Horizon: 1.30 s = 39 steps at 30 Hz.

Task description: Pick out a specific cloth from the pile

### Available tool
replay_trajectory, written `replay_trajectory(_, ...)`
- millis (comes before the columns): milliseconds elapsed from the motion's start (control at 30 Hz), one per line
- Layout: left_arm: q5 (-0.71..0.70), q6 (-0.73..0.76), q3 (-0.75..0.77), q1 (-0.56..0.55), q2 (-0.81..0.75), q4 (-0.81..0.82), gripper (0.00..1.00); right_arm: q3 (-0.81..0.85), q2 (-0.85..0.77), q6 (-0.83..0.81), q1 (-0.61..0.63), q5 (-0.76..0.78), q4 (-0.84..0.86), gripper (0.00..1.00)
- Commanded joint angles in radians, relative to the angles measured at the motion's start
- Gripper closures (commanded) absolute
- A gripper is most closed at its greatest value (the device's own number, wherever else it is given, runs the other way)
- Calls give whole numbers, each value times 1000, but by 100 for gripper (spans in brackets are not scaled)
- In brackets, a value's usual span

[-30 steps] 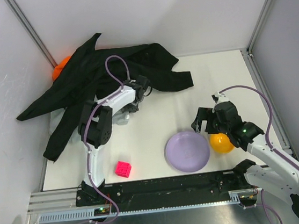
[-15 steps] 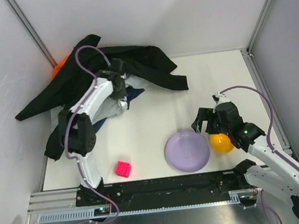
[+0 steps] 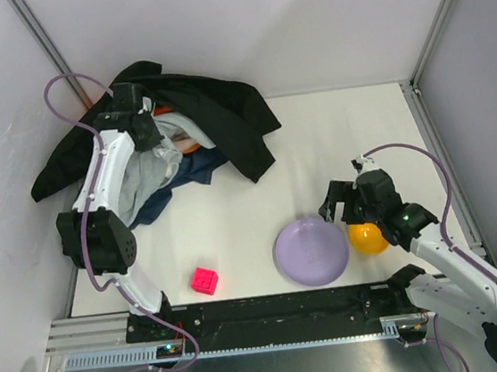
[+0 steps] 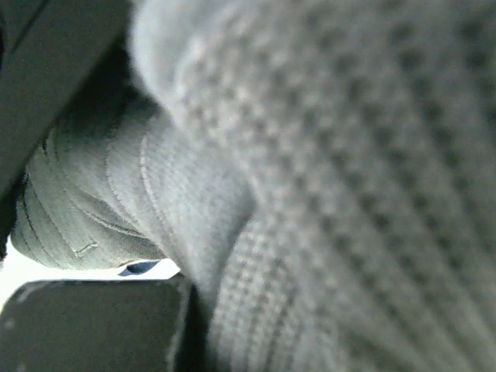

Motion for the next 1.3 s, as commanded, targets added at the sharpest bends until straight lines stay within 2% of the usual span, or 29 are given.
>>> replay_trajectory(0, -48, -45, -11, 63, 13, 76, 98, -4, 17, -17, -2, -5, 22, 1)
replay_trajectory(267, -52, -71, -30, 79, 147, 76, 98, -5, 31, -14, 0, -30, 20, 1)
replay_trajectory(700, -91, -16, -42, 79, 204, 82, 96, -43, 42, 1, 18, -41, 70, 1)
replay_trajectory(933, -56, -15, -12, 109, 207, 87, 96, -42, 65, 12, 24, -56, 91, 1)
replay_trajectory(1267, -34, -30, 32, 133, 125, 98, 94, -37, 105, 37, 51, -57, 126, 1)
